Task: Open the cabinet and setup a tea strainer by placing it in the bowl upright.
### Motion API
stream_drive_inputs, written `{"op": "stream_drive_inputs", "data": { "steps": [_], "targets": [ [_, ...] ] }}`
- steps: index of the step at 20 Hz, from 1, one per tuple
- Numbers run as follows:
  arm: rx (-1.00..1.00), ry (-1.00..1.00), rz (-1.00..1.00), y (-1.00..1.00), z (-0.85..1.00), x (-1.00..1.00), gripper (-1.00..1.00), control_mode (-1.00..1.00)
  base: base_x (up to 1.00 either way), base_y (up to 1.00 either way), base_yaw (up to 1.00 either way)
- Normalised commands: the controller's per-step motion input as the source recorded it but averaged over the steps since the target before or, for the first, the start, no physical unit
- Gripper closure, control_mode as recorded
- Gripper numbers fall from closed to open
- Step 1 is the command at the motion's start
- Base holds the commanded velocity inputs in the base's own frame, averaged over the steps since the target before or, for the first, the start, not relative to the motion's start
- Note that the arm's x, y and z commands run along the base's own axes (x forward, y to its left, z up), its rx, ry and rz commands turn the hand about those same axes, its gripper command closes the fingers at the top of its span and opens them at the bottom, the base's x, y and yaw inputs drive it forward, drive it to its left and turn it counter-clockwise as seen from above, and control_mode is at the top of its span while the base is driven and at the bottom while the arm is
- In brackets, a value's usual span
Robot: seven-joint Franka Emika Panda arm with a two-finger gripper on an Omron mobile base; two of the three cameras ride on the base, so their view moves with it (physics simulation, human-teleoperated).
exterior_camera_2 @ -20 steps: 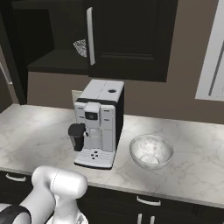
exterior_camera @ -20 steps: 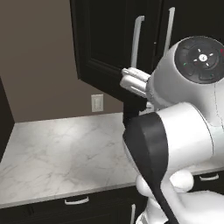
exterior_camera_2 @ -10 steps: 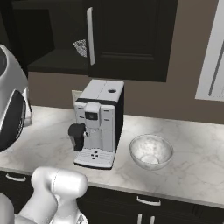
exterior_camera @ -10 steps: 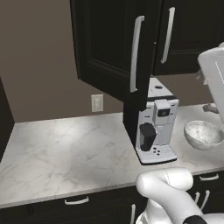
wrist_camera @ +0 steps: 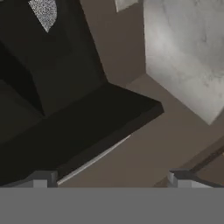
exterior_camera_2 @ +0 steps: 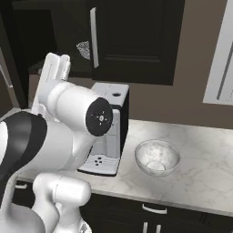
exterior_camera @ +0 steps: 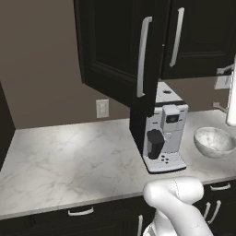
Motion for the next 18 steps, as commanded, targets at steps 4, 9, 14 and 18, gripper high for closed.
{"op": "stream_drive_inputs", "data": {
  "steps": [4, 9, 14, 18],
  "targets": [
    [0.31, 0.03, 0.16, 0.22, -0.01, 0.46, -1.00, -1.00, 0.00, 0.00, 0.00],
    [0.01, 0.00, 0.13, 0.44, -0.01, 0.16, -1.00, -1.00, 0.00, 0.00, 0.00],
    [-0.04, -0.02, 0.06, 0.41, -0.03, 0.27, -1.00, -1.00, 0.00, 0.00, 0.00],
    [-0.01, 0.00, 0.00, 0.03, 0.00, 0.49, -1.00, -1.00, 0.00, 0.00, 0.00]
  ]
}}
